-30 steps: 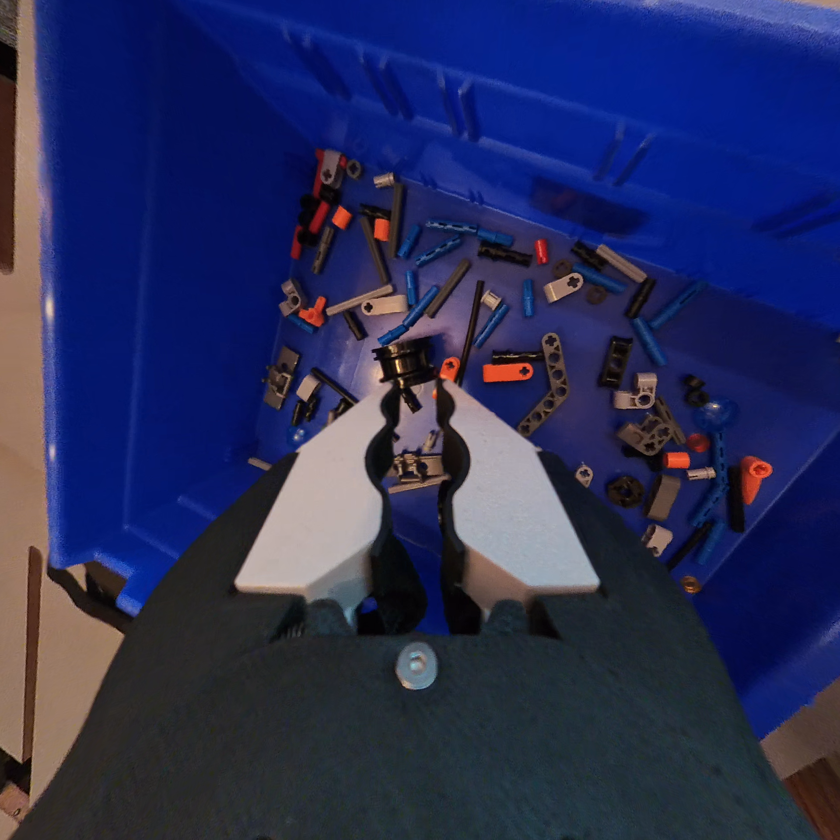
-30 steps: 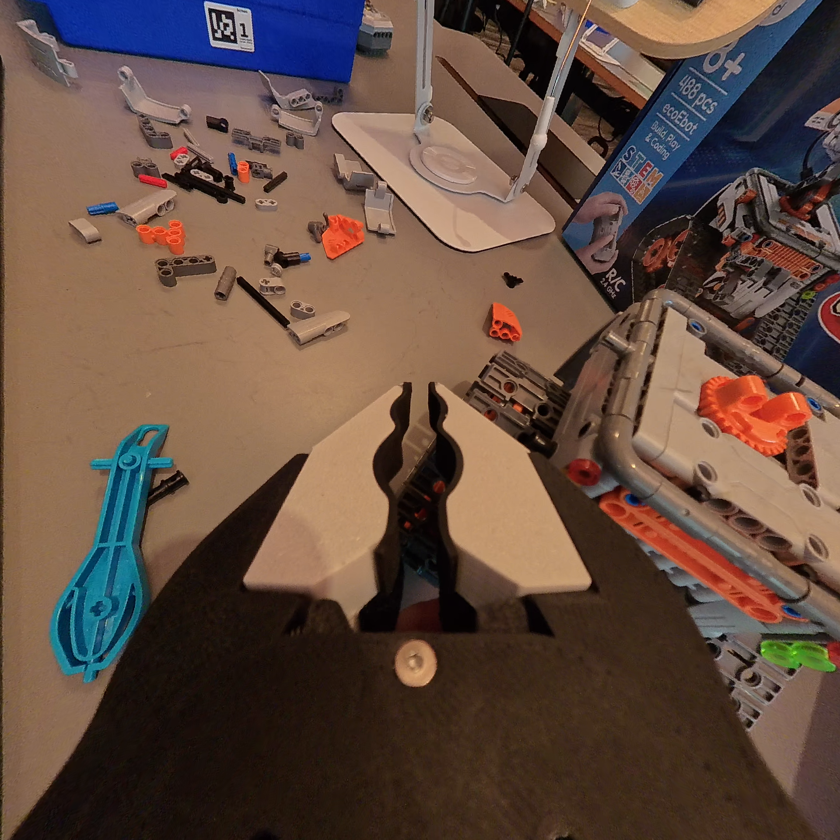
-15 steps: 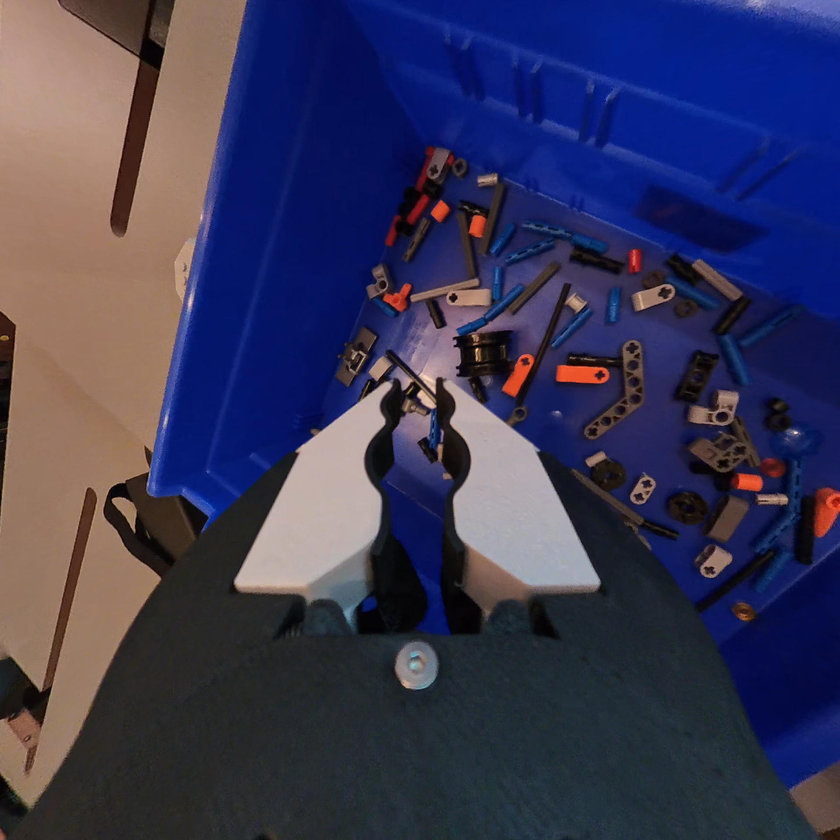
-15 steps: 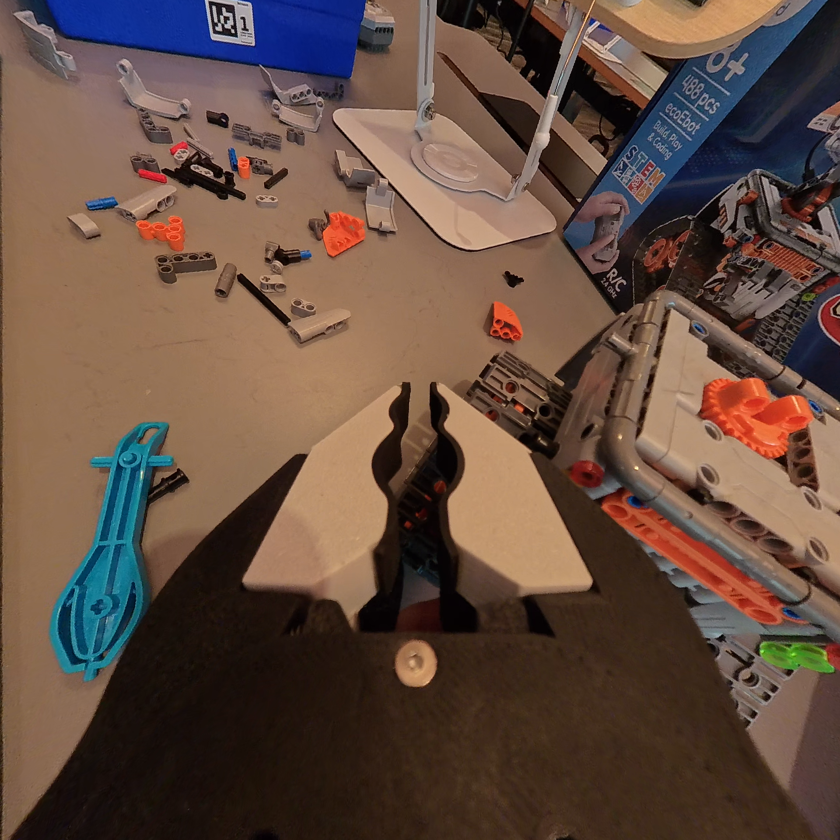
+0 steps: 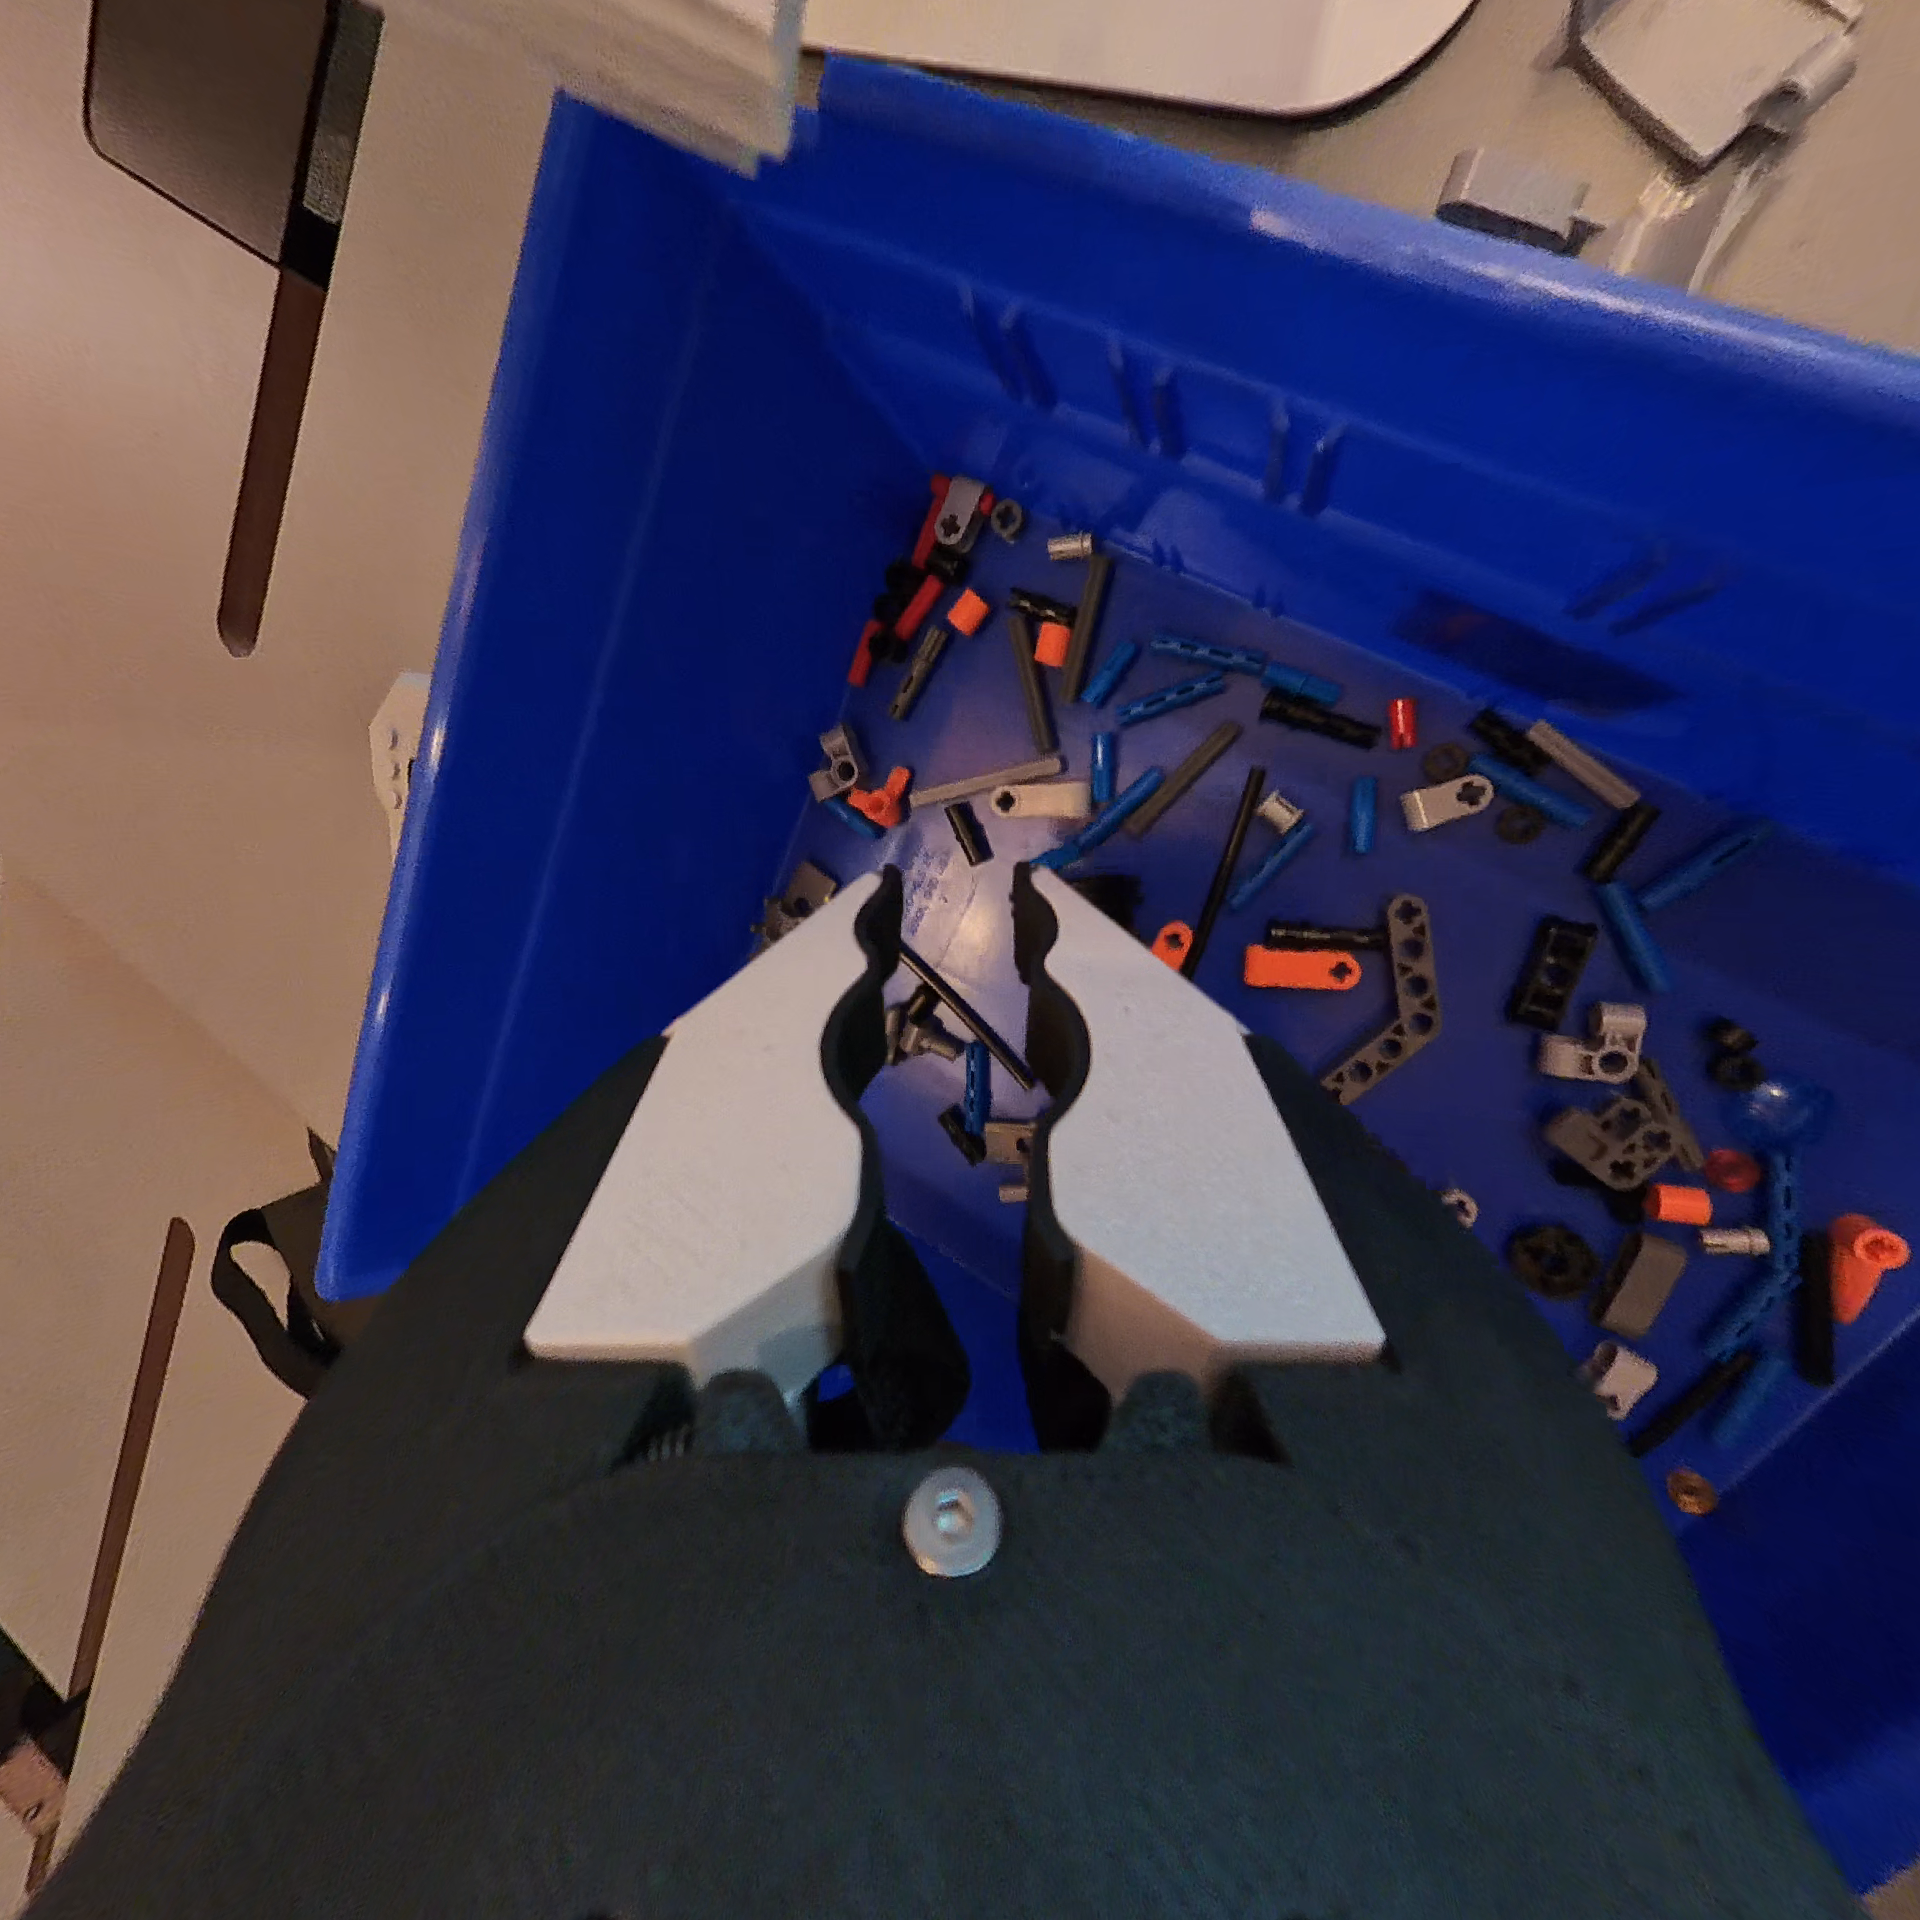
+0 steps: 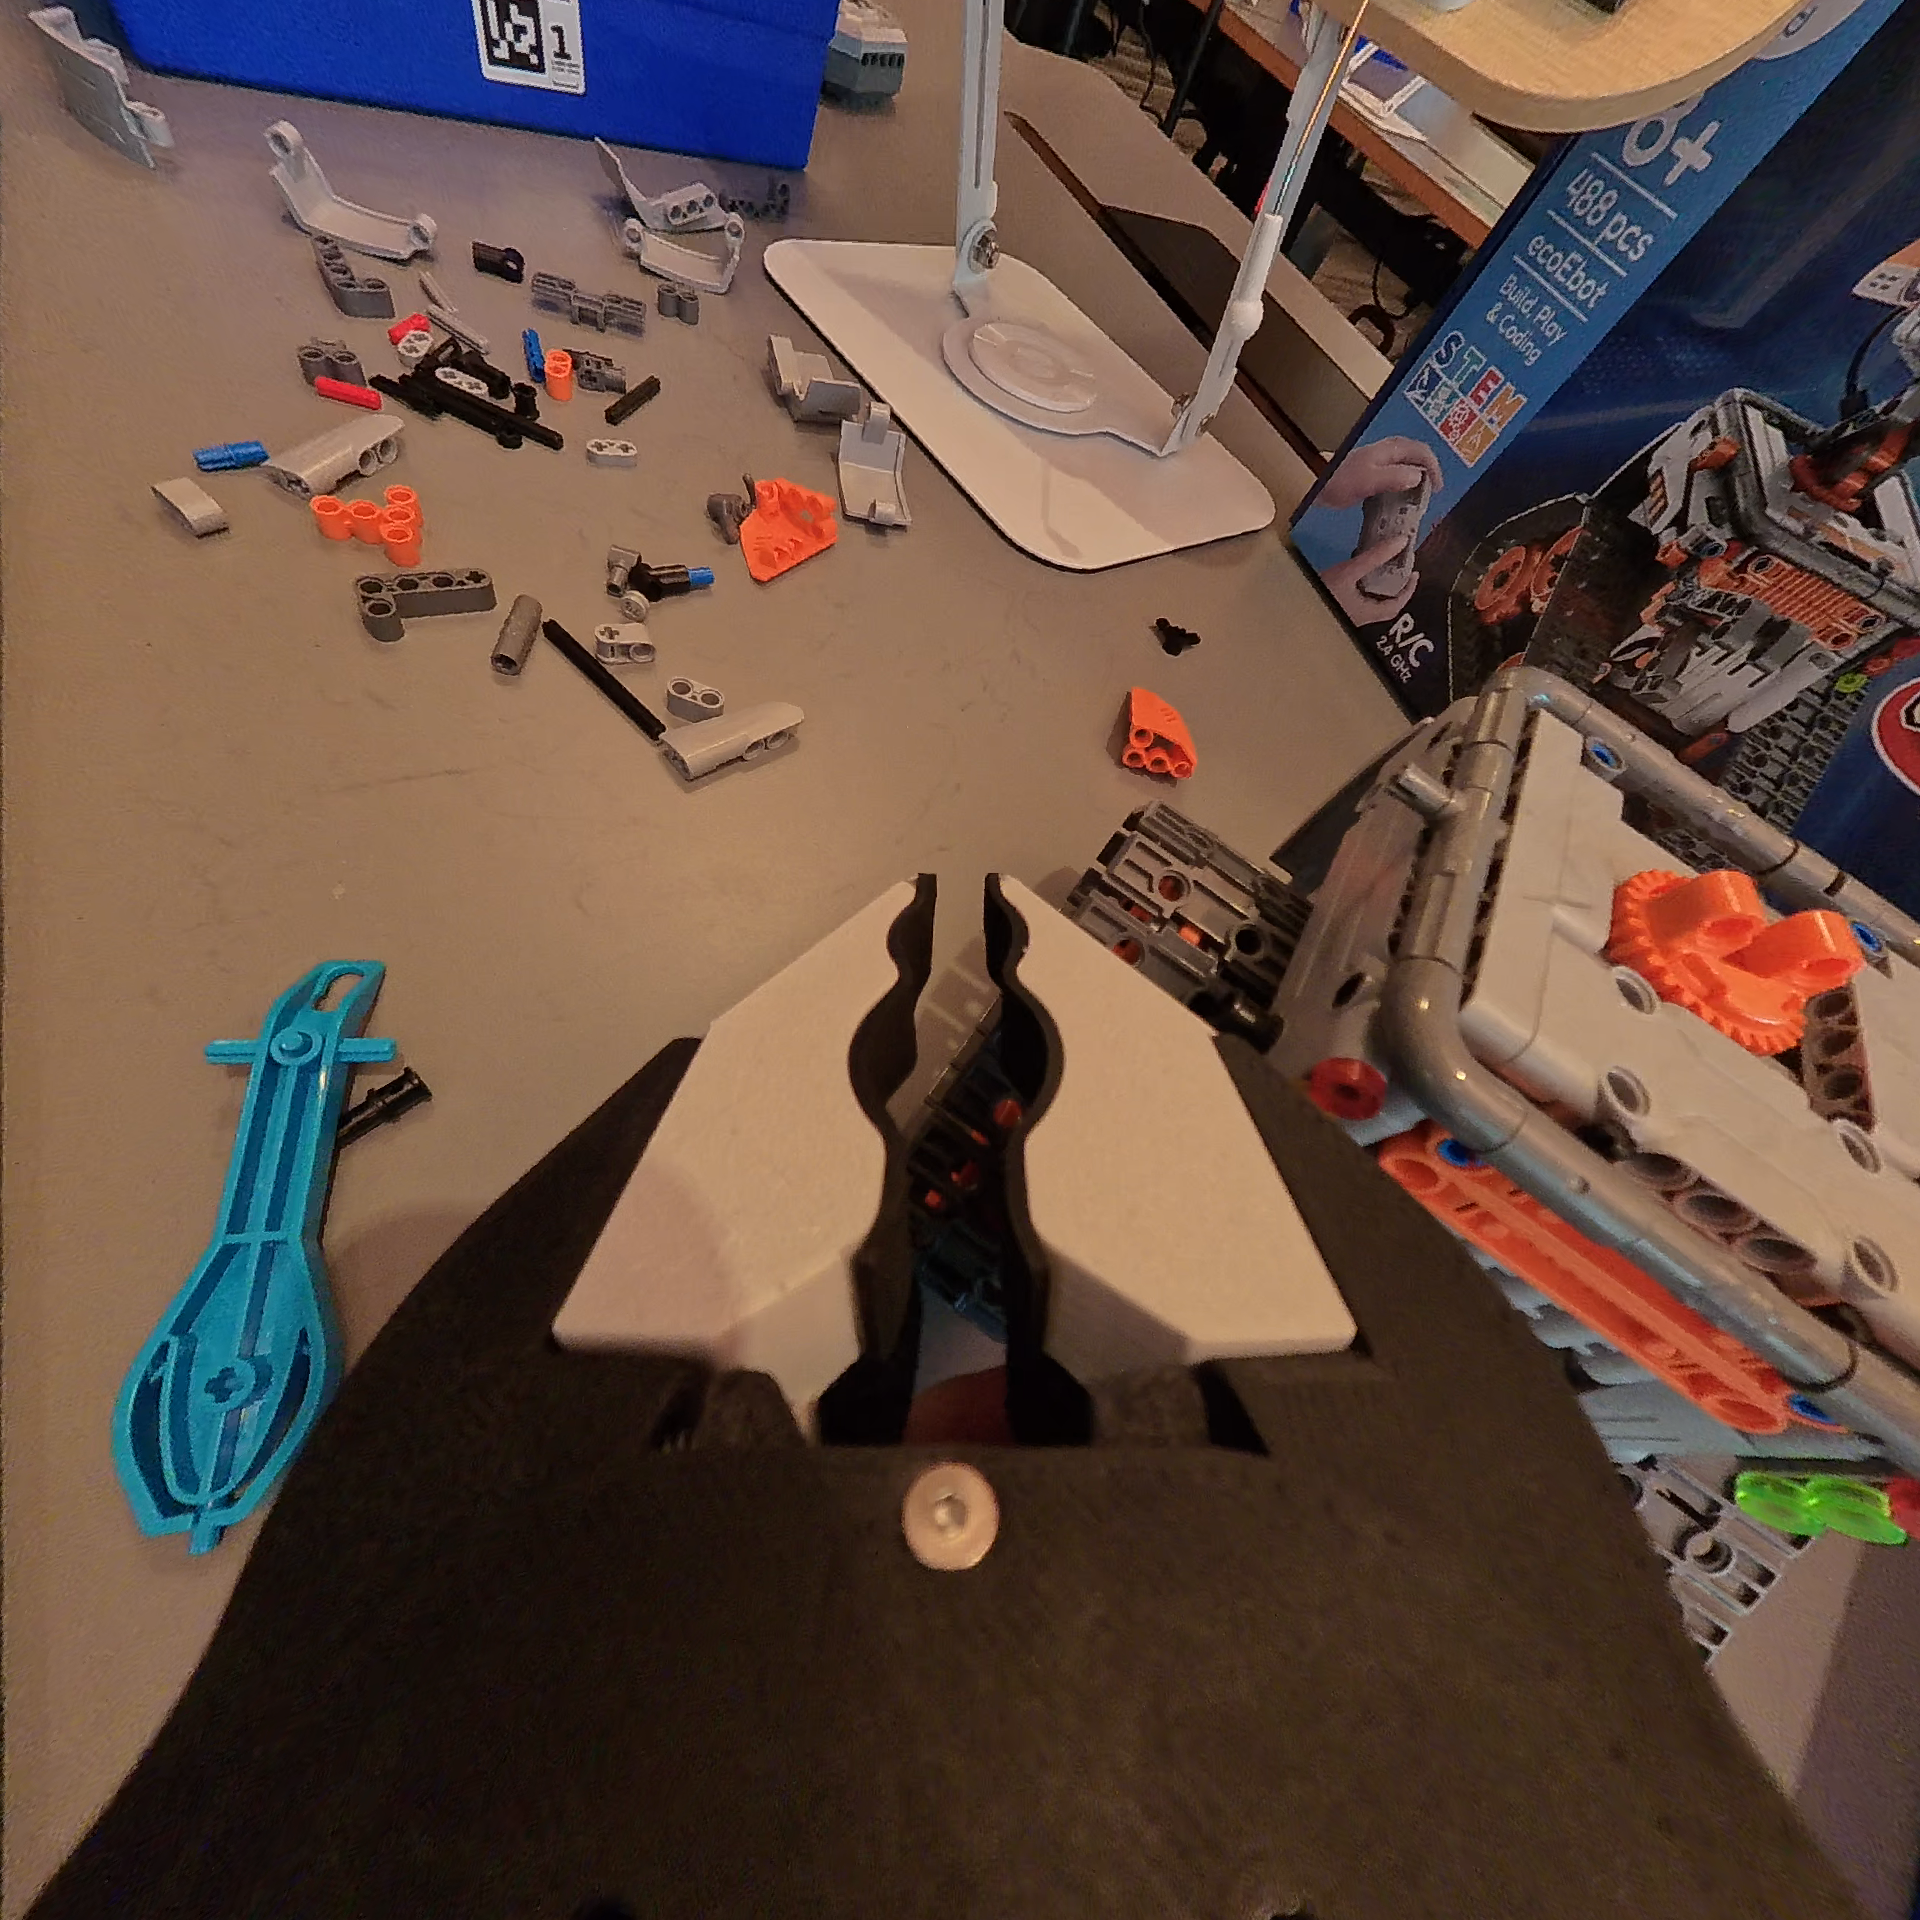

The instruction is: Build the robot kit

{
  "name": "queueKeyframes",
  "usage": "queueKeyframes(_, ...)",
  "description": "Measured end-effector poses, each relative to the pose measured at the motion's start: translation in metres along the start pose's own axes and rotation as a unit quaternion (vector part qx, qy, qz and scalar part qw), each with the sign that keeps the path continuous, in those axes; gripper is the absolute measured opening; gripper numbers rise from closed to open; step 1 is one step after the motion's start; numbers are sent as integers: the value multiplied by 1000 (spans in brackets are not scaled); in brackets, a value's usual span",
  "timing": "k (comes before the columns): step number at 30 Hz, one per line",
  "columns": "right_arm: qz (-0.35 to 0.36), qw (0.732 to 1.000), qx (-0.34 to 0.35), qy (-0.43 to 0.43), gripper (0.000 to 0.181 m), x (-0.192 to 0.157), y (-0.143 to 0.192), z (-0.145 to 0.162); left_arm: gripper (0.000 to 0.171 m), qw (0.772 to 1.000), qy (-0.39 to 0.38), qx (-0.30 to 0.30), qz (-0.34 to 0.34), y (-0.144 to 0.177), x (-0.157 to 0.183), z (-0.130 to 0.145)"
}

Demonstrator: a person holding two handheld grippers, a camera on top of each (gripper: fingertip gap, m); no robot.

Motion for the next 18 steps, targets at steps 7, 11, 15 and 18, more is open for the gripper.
queueKeyframes(7,0,1000,-1,1,8,0,0,0,25,1000,-3,28,9,-11,0,-15)
queueKeyframes(11,0,1000,-1,2,8,0,0,0,30,1000,3,18,13,-22,-1,-17)
queueKeyframes(15,0,1000,-3,5,9,-1,0,0,31,1000,11,7,9,-29,0,-19)
queueKeyframes(18,-1,1000,-4,7,9,-1,0,-1,28,1000,27,-12,2,-34,-1,-17)
Point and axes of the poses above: each gripper's, where its closed fingertips meet, y back along the fingers, z out of its underside, x = y × z across the jaws, the point moved 10 cm from there along y, back along the fingers, and after that the axes turned 6 degrees about x, right-handed, at the moved point
